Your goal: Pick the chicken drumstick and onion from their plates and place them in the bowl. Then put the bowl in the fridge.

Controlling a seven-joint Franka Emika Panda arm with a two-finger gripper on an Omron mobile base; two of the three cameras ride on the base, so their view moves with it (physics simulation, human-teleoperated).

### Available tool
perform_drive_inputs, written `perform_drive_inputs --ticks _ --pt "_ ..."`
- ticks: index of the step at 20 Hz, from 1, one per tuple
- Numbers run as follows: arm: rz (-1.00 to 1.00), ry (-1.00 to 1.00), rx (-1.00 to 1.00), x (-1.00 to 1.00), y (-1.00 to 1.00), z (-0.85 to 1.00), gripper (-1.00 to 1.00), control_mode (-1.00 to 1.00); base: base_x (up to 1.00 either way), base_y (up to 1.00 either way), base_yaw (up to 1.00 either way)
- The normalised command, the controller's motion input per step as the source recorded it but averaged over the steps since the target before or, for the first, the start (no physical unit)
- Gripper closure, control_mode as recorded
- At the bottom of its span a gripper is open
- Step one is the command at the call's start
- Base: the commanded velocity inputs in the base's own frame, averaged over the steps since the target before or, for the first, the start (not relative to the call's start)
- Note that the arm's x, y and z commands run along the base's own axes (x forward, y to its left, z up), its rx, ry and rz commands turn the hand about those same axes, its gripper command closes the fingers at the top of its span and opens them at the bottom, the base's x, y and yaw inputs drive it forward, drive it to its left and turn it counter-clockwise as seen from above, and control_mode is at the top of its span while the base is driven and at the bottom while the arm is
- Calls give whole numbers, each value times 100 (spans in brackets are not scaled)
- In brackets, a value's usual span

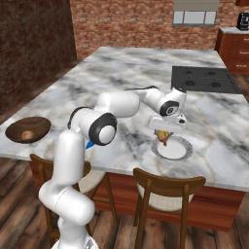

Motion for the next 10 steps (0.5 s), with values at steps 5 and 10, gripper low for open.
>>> perform_drive_inputs --ticks 5,10 --pt "15 -13 -2 -36 77 12 100 -100 0 0 0" --pt "14 -13 -3 -24 76 24 100 -100 0 0 0"
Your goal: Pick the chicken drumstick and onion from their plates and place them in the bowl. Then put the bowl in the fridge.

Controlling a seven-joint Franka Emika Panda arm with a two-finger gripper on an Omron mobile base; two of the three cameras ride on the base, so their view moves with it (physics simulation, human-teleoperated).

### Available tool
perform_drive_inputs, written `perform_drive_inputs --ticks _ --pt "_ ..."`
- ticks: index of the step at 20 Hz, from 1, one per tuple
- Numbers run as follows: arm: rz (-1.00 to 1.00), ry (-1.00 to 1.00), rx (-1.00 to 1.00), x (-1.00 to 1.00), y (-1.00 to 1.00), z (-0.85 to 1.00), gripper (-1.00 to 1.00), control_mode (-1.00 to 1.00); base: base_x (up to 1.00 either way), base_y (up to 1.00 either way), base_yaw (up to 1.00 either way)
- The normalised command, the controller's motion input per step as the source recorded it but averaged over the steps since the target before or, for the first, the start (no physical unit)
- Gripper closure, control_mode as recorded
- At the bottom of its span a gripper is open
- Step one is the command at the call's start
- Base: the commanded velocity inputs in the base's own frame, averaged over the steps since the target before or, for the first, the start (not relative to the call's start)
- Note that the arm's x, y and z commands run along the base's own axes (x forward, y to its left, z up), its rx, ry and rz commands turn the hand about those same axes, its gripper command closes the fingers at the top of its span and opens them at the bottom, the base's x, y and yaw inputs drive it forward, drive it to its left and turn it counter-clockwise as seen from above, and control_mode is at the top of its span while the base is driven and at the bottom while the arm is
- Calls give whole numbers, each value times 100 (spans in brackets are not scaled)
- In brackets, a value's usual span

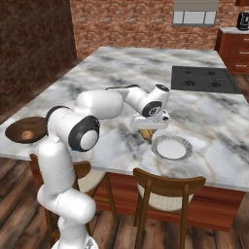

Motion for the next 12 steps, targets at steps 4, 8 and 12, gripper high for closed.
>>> perform_drive_inputs --ticks 4,8,12 --pt "11 -14 -2 -9 76 32 100 -100 0 0 0" --pt "12 -11 -7 -8 82 24 100 -100 0 0 0" --pt "14 -6 -14 -10 92 16 100 -100 0 0 0"
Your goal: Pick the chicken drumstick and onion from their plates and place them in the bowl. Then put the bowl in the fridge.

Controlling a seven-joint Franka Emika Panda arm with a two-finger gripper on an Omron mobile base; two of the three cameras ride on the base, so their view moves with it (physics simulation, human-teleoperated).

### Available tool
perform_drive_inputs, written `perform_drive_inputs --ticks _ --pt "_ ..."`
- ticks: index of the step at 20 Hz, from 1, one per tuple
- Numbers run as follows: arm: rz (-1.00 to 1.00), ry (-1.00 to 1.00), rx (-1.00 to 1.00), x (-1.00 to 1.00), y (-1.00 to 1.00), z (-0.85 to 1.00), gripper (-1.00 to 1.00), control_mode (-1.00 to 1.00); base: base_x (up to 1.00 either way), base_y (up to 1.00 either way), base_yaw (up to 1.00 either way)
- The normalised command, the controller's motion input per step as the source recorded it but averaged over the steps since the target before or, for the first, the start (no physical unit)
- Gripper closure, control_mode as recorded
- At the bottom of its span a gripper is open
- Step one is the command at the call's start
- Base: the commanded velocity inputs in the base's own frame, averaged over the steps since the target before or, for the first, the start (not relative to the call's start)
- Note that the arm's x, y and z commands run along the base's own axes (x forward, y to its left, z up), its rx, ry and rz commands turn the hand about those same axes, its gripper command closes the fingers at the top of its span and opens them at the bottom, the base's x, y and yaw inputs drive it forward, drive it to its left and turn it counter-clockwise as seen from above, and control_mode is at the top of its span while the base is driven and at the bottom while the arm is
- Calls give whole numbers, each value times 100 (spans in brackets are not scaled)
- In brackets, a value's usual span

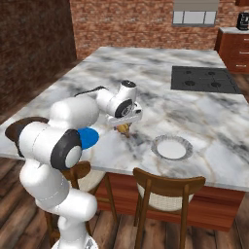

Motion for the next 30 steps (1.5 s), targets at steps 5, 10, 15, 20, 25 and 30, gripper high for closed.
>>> perform_drive_inputs --ticks 5,10,15,20,25,30 --pt "7 -4 -10 0 93 23 100 -100 0 0 0" --pt "5 0 -6 4 92 25 100 -100 0 0 0" --pt "4 0 -4 8 91 19 100 -100 0 0 0" --pt "3 2 0 8 84 15 100 -100 0 0 0" --pt "7 1 0 -3 79 2 100 -100 0 0 0" --pt "7 0 0 -9 78 -11 100 -100 0 0 0"
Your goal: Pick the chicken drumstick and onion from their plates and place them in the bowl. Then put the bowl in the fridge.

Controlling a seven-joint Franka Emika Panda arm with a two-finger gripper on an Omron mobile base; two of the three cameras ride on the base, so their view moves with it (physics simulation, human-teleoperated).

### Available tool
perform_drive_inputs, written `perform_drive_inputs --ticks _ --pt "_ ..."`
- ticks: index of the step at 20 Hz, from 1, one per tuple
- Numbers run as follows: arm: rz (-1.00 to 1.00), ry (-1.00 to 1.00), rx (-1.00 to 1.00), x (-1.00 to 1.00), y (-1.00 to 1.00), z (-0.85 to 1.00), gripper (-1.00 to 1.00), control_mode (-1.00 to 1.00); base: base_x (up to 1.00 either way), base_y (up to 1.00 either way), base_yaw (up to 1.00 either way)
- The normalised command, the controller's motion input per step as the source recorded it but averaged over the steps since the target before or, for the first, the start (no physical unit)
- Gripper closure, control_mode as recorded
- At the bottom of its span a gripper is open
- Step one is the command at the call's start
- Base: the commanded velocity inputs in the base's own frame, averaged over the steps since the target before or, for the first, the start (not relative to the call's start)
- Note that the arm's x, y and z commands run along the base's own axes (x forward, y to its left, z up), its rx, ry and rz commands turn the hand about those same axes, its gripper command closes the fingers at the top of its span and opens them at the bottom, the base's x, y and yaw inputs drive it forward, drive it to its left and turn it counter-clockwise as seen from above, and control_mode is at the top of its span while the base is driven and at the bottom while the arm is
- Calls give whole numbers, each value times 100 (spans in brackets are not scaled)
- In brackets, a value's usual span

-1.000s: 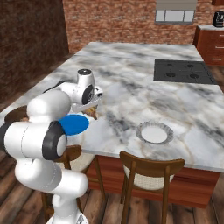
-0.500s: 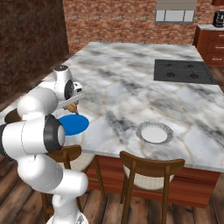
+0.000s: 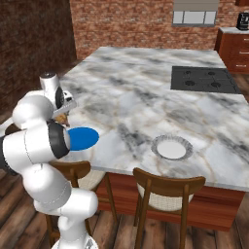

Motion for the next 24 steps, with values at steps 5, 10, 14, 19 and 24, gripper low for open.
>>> perform_drive_inputs --ticks 5,10,14,19,24 --pt "3 0 0 -1 75 -12 100 -100 0 0 0" --pt "1 0 0 0 64 -7 100 -100 0 0 0" --pt "2 0 5 0 48 -9 100 -100 0 0 0" --pt "0 0 16 7 30 -4 100 -100 0 0 0" --pt "0 -2 19 14 34 -5 100 -100 0 0 0"
